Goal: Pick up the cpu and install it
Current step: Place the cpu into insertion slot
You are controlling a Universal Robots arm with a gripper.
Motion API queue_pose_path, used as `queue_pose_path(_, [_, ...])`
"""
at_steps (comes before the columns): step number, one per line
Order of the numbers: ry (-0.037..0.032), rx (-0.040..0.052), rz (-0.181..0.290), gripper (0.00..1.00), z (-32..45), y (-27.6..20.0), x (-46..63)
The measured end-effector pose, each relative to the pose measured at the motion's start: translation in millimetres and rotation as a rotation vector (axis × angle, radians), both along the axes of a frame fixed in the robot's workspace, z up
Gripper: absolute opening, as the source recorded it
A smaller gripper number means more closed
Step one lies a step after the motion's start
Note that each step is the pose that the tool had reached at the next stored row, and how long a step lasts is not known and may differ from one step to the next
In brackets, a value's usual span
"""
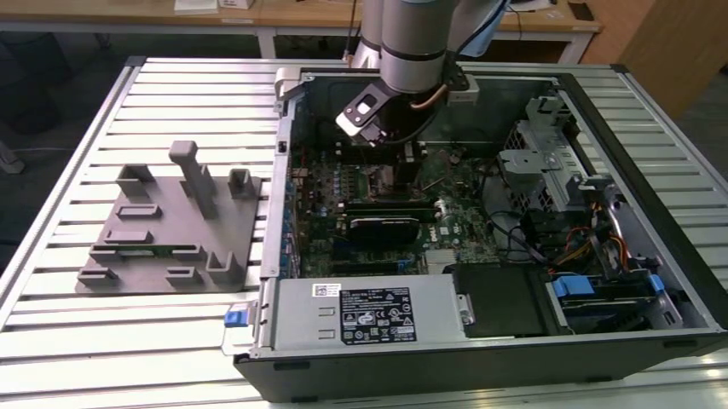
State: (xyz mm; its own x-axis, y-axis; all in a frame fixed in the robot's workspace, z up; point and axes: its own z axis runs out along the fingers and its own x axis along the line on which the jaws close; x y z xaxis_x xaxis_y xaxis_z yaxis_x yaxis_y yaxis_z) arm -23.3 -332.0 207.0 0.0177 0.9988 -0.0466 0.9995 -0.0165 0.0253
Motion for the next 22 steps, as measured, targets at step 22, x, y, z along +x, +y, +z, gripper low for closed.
queue_pose_path(22, [0.0, 0.0, -0.014, 0.55, -13.4, 5.1, -3.8])
